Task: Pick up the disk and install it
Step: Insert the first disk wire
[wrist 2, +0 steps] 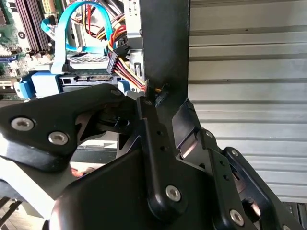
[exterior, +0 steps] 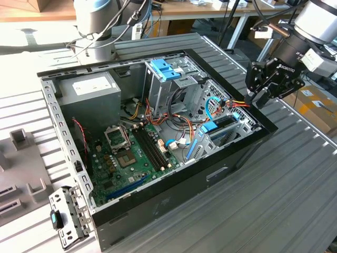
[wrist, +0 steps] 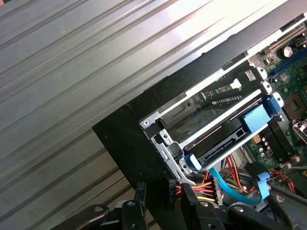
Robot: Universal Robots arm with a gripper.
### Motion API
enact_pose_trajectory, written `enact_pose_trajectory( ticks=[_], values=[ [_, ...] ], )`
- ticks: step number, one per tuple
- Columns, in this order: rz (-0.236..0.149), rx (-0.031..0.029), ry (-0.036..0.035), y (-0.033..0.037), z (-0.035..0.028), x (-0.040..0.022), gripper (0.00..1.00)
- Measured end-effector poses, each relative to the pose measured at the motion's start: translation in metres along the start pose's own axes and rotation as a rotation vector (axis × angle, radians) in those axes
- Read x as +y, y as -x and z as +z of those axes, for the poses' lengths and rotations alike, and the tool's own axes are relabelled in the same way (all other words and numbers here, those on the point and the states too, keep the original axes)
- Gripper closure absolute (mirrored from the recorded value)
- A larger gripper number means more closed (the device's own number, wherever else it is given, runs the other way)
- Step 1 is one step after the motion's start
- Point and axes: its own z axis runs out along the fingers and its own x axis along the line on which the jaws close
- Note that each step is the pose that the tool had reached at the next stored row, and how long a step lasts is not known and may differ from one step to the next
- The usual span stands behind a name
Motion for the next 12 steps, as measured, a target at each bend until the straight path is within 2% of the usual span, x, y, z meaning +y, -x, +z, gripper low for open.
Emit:
enact_pose_trajectory(
  ticks=[5, 6, 7, 12],
  values=[
    [0.0, 0.0, 0.0, -0.0006, -0.0001, -0.0004, 0.59],
    [0.0, 0.0, -0.0001, -0.0009, -0.0001, -0.0006, 0.66],
    [0.0, 0.0002, 0.0001, -0.0012, -0.0002, -0.0008, 0.83],
    [0.0, -0.0001, -0.0001, -0.002, -0.0002, -0.0013, 0.83]
  ],
)
